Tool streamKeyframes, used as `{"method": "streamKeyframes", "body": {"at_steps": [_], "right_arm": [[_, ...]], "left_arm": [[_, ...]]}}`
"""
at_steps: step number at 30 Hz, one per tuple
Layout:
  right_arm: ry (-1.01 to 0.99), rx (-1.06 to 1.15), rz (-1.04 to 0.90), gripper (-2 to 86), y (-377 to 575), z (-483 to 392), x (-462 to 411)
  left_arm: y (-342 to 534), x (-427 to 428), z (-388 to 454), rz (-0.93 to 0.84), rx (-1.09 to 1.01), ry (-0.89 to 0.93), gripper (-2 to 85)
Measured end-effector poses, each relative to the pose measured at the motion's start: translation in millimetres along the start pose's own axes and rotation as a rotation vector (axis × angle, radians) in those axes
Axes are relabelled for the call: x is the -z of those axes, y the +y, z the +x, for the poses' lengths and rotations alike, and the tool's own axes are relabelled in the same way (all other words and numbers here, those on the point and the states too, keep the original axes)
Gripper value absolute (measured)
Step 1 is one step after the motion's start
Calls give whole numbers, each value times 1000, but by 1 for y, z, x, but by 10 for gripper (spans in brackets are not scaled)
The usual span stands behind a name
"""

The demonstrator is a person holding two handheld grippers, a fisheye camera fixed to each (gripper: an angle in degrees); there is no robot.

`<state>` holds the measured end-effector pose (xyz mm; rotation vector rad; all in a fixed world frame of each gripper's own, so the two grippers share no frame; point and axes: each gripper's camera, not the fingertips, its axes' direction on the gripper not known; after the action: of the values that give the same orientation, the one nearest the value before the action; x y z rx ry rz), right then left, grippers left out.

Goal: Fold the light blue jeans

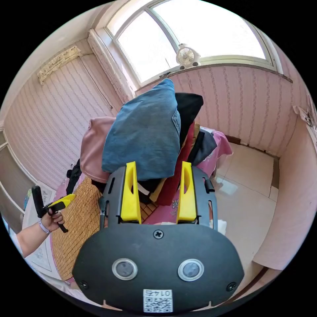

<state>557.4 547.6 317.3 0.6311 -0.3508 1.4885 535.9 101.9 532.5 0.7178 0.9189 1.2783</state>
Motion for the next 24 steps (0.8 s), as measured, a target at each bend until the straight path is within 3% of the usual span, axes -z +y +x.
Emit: {"method": "streamKeyframes", "body": {"at_steps": [8,14,19,24], "right_arm": [[-46,-101,125,35,19,25,-24],[-252,-5,185,11,42,34,2],[-516,107,197,7,79,3,39],[-738,301,-32,5,132,-81,35]], "left_arm": [[-97,-81,16,-59,-45,-84,120],[-121,-98,33,-225,-92,-89,18],[-74,-3,52,-107,-107,-23,-4],[22,148,61,1,-40,2,-8]]}}
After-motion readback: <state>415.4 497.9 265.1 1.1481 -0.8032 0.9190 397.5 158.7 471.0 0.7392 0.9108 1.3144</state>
